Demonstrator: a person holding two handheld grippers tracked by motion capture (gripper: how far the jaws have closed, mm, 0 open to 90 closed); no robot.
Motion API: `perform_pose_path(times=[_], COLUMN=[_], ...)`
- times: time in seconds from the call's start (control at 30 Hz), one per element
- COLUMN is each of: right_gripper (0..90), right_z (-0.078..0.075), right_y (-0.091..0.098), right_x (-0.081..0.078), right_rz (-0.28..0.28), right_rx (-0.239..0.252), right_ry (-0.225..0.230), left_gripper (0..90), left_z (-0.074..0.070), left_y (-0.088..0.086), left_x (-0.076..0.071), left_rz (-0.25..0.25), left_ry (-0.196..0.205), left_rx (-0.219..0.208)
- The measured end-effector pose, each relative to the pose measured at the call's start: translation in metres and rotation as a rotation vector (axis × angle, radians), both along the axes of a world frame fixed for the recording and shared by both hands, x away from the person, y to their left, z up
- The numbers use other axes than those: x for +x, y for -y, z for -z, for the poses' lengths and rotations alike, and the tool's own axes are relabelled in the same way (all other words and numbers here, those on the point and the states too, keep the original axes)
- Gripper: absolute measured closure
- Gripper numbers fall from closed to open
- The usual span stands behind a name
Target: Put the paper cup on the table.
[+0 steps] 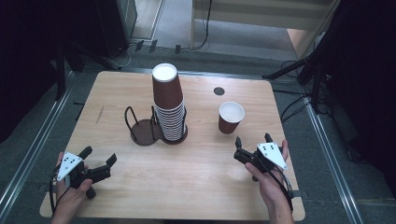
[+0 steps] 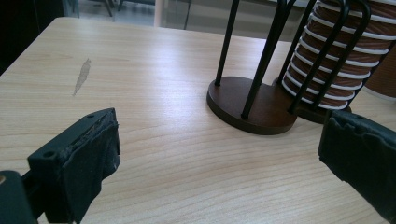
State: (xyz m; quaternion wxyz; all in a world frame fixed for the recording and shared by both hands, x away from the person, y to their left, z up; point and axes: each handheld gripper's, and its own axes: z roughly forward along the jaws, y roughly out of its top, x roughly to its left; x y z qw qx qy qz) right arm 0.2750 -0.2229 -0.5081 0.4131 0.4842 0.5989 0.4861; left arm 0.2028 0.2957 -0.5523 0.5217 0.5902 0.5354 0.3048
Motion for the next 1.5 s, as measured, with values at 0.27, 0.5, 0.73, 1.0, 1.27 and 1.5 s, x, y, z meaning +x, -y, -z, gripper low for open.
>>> perform_pose_path(times=[0.27, 0.5, 0.73, 1.0, 1.27, 1.5], right_gripper=[0.0, 0.0, 0.0, 0.0, 0.0, 0.0], right_z=[0.009, 0.017, 0.023, 0.027, 0.031, 0.032], right_y=[0.01, 0.02, 0.03, 0.041, 0.055, 0.067], right_x=[-0.007, -0.015, -0.022, -0.03, -0.038, -0.044], right_rz=[0.021, 0.035, 0.052, 0.065, 0.094, 0.113], right_rx=[0.004, 0.002, 0.01, 0.004, -0.004, -0.011], right_ry=[-0.017, -0.033, -0.05, -0.06, -0.069, -0.072], left_gripper=[0.0, 0.0, 0.0, 0.0, 0.0, 0.0], left_z=[0.0, 0.0, 0.0, 0.0, 0.0, 0.0], left_y=[0.0, 0.0, 0.0, 0.0, 0.0, 0.0], left_x=[0.0, 0.0, 0.0, 0.0, 0.0, 0.0], left_rz=[-0.001, -0.004, -0.006, -0.007, -0.007, -0.008], left_ry=[0.001, 0.001, -0.002, 0.0, 0.0, 0.0], left_rx=[0.002, 0.001, 0.0, 0.001, 0.0, 0.0])
